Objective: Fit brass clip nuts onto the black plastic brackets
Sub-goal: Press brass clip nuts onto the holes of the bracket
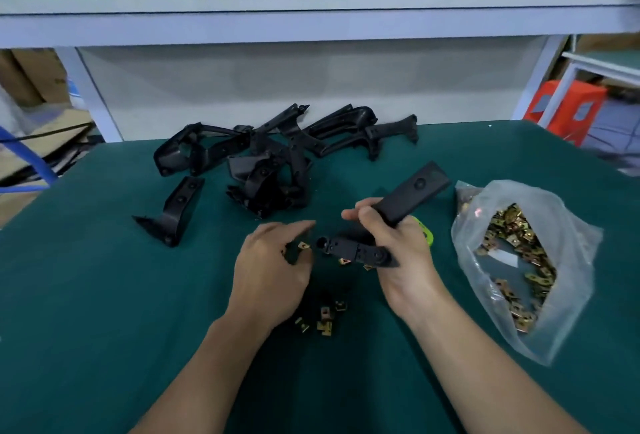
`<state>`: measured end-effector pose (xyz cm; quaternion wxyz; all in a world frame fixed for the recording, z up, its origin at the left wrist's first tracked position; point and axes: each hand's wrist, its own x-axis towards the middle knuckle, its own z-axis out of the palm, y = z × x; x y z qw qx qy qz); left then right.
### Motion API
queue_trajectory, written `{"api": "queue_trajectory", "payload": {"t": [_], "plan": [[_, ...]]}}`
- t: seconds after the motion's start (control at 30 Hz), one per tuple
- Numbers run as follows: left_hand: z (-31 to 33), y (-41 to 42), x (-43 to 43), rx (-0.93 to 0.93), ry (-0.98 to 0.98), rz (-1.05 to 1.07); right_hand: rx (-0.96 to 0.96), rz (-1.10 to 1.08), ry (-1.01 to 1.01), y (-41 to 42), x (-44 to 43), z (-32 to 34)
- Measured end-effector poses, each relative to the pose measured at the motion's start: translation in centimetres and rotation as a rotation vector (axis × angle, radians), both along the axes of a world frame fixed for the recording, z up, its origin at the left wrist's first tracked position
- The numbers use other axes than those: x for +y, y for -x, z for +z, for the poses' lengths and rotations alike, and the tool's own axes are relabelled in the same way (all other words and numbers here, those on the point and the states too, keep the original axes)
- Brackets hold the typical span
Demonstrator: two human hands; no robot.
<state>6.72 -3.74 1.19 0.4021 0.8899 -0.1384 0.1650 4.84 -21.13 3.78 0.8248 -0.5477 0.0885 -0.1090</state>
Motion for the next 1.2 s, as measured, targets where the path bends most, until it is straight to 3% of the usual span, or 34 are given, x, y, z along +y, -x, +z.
{"api": "queue_trajectory", "payload": {"t": [0.1,0.23,0.3,0.4,0.5,0.63,0.7,0.8,0.83,0.93,0.97,1.03,1.2], "plan": [[0.8,2.0,-1.4,0.266,0.441,-0.18,-0.02,-0.035,0.005,0.3,-0.6,-0.6],[1.0,2.2,-3.3,0.593,1.027,-0.213,-0.086,-0.053,0.126,0.6,-0.5,-1.1],[1.1,1.7,-3.4,0.657,1.19,-0.161,-0.112,-0.029,0.195,0.9,-0.8,-0.7],[1.2,0.8,-2.0,0.629,1.262,-0.075,-0.208,-0.145,0.246,1.4,-2.7,0.8],[1.1,0.0,-0.8,0.552,1.168,-0.053,-0.261,-0.199,0.721,2.3,-3.8,1.8],[0.9,-0.1,-1.0,0.524,1.171,-0.043,0.02,-0.123,1.689,3.5,-2.3,0.7],[1.1,-0.1,-0.9,0.54,1.119,-0.115,0.159,-0.131,1.913,3.3,-1.8,0.3],[1.0,0.0,-1.0,0.562,1.076,-0.229,0.219,-0.189,1.666,2.7,-2.3,0.0],[0.7,0.0,-1.0,0.511,0.967,-0.194,0.217,-0.213,1.547,2.4,-2.5,0.0],[-0.4,0.2,-1.1,0.26,0.169,-0.027,0.208,-0.243,1.334,2.1,-2.7,-0.5],[-0.6,0.4,-1.2,0.243,0.019,-0.019,0.203,-0.238,1.298,2.2,-2.7,-0.7],[-0.7,0.5,-1.4,0.258,-0.073,-0.043,0.192,-0.235,1.255,2.2,-2.9,-1.1],[-0.5,0.6,-1.2,0.179,-0.066,-0.013,0.217,-0.131,1.318,1.6,-3.0,-2.1]]}}
